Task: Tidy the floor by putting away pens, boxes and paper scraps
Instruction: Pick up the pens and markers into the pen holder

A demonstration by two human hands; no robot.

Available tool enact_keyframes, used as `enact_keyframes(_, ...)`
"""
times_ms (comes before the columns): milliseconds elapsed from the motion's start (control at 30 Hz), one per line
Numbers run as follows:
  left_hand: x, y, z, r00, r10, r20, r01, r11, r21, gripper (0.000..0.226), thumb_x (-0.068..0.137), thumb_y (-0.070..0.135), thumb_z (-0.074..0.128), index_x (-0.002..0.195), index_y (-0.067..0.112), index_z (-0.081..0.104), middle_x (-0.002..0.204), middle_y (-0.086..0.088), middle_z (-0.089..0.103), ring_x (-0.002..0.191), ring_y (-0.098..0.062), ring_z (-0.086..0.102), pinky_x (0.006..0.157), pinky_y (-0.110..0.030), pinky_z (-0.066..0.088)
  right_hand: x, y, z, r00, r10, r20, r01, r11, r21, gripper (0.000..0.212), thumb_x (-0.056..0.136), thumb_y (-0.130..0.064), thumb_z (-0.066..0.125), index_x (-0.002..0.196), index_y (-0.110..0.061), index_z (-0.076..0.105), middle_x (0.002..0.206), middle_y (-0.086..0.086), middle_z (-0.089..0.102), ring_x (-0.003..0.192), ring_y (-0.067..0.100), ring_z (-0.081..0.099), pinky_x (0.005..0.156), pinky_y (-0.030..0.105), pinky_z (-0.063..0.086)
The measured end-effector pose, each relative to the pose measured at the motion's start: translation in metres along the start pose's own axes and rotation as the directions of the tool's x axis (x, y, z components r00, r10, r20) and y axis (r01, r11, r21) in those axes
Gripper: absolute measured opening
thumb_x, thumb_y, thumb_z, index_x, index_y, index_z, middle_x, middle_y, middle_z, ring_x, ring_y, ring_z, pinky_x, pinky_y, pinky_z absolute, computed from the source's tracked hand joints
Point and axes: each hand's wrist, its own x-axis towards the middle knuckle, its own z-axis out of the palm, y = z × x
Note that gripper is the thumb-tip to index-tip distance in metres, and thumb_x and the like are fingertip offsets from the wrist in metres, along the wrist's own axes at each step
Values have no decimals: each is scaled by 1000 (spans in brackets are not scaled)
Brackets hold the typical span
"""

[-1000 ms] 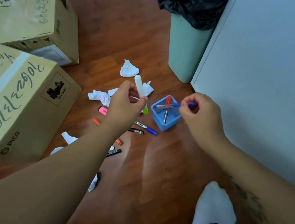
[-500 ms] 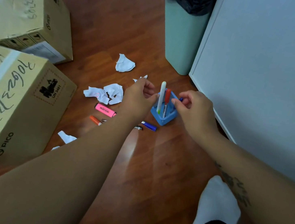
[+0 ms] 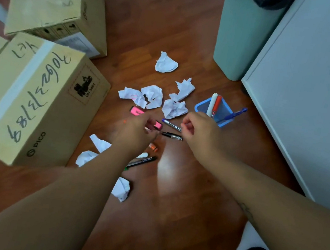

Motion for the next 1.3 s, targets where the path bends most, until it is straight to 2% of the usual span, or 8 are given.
enact_keyframes(200, -17, -44, 1, 997, -53, 63, 48, 996, 77, 17, 80, 10, 74, 94, 7, 65, 86, -1, 62, 73, -14, 57, 62, -19, 39, 6, -5, 35, 972, 60, 226, -25, 988, -156, 11, 90, -12, 57, 94, -6, 65, 101, 11, 60, 91, 28, 59, 77, 42, 50)
enact_keyframes(300, -25, -56, 11, 992, -45, 122, 30, 992, 122, 17, 81, 15, 75, 95, 9, 66, 93, -3, 63, 82, -16, 56, 68, -21, 36, 9, -4, 43, 957, 66, 282, 1, 972, -233, 12, 89, -14, 58, 96, -8, 66, 103, 10, 58, 93, 29, 59, 77, 42, 50)
enact_keyframes(500, -27, -61, 30, 979, -48, 199, 11, 983, 182, 18, 81, 10, 67, 98, 7, 68, 102, -13, 63, 92, -29, 60, 82, -39, 50, 20, 2, 56, 887, 106, 449, 57, 941, -333, 23, 94, -12, 50, 114, -10, 61, 112, 11, 59, 98, 34, 61, 79, 37, 49)
enact_keyframes(667, -25, -57, 34, 960, -35, 277, -49, 955, 293, 17, 79, 7, 62, 95, 8, 68, 96, -13, 63, 87, -31, 60, 77, -39, 49, 28, 4, 62, 865, 184, 466, 84, 864, -497, 24, 94, -12, 54, 117, -12, 61, 127, 7, 51, 100, 26, 61, 77, 32, 49)
enact_keyframes(800, -25, -61, 39, 954, 0, 298, -116, 922, 369, 17, 77, 5, 57, 88, 14, 66, 89, -9, 61, 81, -30, 60, 70, -42, 52, 28, 8, 65, 884, 185, 430, 53, 874, -483, 34, 88, -7, 60, 121, -15, 55, 118, 7, 50, 95, 27, 60, 73, 35, 50)
enact_keyframes(1067, -21, -42, 27, 958, -34, 284, -59, 949, 311, 21, 85, 11, 60, 104, 3, 65, 106, -15, 63, 95, -33, 61, 83, -38, 49, 18, 12, 58, 870, 229, 437, 69, 820, -568, 30, 94, -2, 46, 122, -13, 53, 120, 9, 52, 98, 25, 62, 70, 33, 46)
enact_keyframes(1167, -23, -38, 16, 989, -5, 145, -20, 985, 170, 14, 82, 6, 66, 95, 3, 64, 97, -12, 64, 88, -24, 61, 71, -23, 43, 12, 14, 50, 896, 217, 387, 35, 835, -550, 31, 93, -4, 48, 123, -12, 50, 122, 10, 53, 103, 27, 60, 80, 35, 50)
enact_keyframes(1300, -27, -19, -2, 998, -29, 52, 32, 998, -53, 12, 84, -2, 67, 90, 4, 59, 71, 13, 53, 62, 12, 58, 59, -9, 44, -1, 16, 35, 921, 208, 330, -46, 898, -438, 26, 92, -3, 49, 117, -8, 54, 119, 11, 53, 101, 31, 60, 80, 39, 50)
